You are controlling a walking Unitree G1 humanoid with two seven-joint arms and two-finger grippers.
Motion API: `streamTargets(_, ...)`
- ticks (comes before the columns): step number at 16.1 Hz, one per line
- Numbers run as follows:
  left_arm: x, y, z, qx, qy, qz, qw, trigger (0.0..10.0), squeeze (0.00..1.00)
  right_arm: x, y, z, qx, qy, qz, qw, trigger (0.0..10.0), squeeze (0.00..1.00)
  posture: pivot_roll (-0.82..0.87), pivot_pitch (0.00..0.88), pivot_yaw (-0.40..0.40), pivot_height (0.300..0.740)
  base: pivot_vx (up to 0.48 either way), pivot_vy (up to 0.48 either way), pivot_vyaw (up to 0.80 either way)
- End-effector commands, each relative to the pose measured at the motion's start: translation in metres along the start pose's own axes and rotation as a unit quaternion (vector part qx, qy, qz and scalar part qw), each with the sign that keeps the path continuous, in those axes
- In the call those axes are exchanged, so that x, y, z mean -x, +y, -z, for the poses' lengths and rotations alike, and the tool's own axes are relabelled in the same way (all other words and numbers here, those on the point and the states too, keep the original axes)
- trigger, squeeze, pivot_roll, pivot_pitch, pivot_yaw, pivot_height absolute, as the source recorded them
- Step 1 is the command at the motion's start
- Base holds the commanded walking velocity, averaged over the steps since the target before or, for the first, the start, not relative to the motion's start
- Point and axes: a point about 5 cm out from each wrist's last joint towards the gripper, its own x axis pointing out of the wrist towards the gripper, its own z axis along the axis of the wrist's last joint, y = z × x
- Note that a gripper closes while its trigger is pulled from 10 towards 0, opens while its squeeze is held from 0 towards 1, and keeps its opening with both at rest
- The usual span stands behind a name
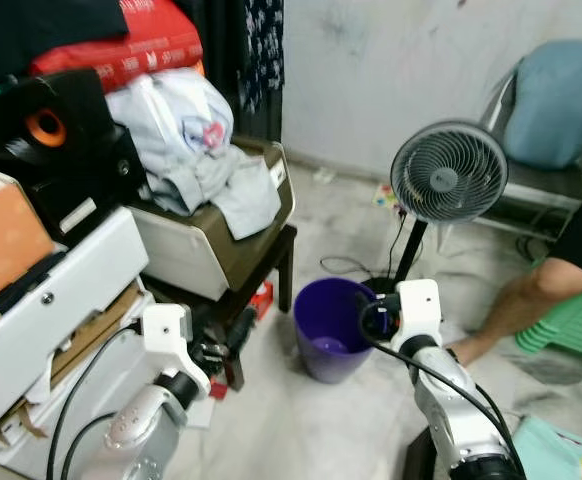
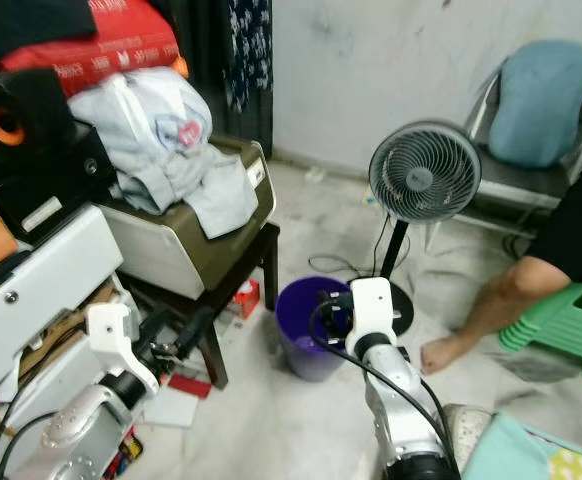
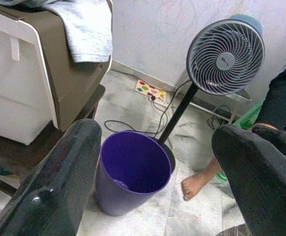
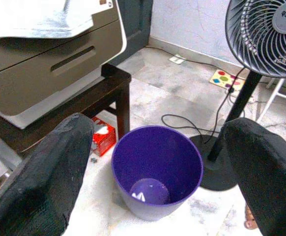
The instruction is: Clean up the room
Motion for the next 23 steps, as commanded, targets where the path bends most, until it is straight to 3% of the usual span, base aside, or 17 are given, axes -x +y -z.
streamTargets(1, -0.001, -0.0013, -0.004, -0.002, -0.009, 0.006, 1.0, 10.0, 0.0, -0.0008, -0.0039, -0.0001, 0.002, 0.002, 0.004, 1.0, 10.0, 0.0, -0.07, 0.0, 0.009, 0.74, 0.0, 0.0, -0.53)
streamTargets(5, -0.001, -0.0032, -0.0043, 0.002, -0.013, 0.019, 1.0, 10.0, 0.0, -0.0025, -0.0038, -0.0007, 0.005, 0.0, 0.0, 1.0, 10.0, 0.0, -0.07, 0.0, 0.005, 0.74, 0.143, 0.0, -0.37)
streamTargets(23, -0.0046, -0.0023, -0.0042, -0.005, -0.016, 0.014, 1.0, 10.0, 0.0, -0.0063, -0.0043, -0.0025, 0.015, -0.007, -0.006, 1.0, 10.0, 0.0, -0.07, 0.0, 0.0, 0.74, 0.397, 0.0, 0.0)
